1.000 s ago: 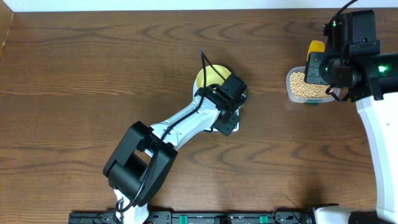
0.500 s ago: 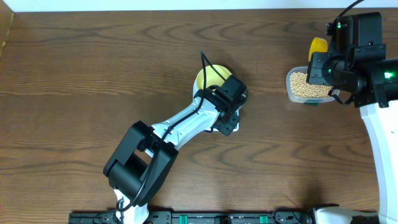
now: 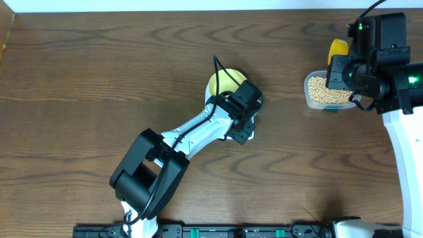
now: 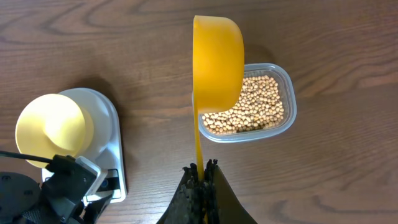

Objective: Scoop item into bowl and weigh 50g on scale

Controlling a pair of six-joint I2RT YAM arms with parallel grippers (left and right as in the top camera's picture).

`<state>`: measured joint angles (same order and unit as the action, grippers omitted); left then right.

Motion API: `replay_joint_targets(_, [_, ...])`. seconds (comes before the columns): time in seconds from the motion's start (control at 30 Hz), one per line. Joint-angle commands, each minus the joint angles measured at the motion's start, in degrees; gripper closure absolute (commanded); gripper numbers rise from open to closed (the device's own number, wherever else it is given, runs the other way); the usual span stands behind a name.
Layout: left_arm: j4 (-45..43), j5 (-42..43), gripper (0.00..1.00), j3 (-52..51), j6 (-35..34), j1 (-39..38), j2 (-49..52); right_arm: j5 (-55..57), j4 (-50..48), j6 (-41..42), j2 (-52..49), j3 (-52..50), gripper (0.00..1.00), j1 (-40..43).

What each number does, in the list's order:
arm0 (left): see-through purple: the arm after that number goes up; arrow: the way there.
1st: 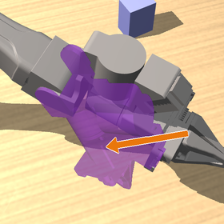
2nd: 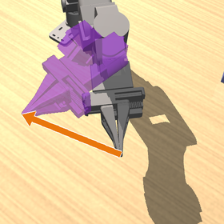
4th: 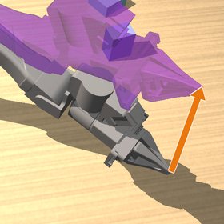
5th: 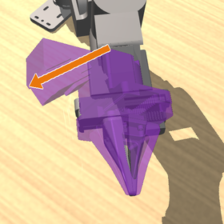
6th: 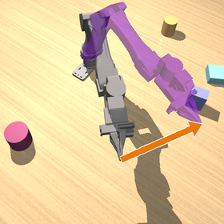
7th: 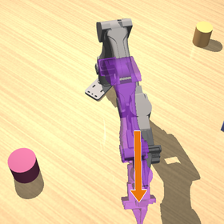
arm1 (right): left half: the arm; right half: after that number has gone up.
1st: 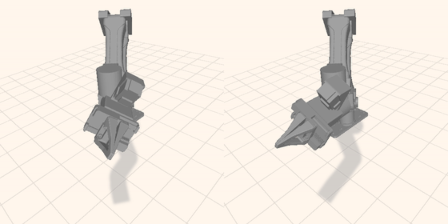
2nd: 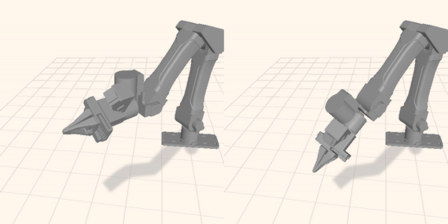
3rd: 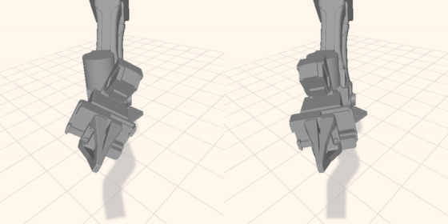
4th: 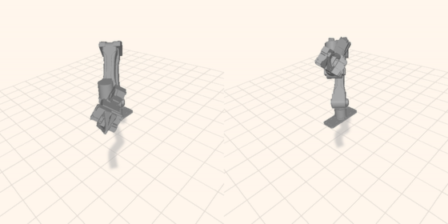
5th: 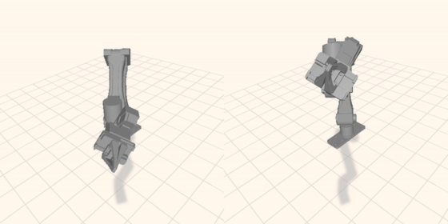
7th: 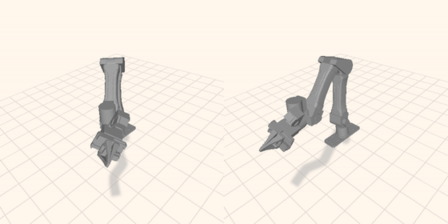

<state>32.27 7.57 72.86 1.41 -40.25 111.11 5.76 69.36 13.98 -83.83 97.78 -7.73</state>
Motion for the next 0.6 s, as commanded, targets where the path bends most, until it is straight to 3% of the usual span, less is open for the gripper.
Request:
replay_joint_targets(0.0, [-0.72, 0.37, 0.47, -2.36, 0.28, -0.07, 0.9, -0.31, -0.26, -0.26, 1.03, 1.14, 0.99, 0.2])
replay_joint_targets(0.57, [0.22, 2.4, 0.45, -4.55, 0.04, -0.07, -1.88, -0.31, -0.68, -0.28, 1.01, 1.14, 0.99, 0.2])
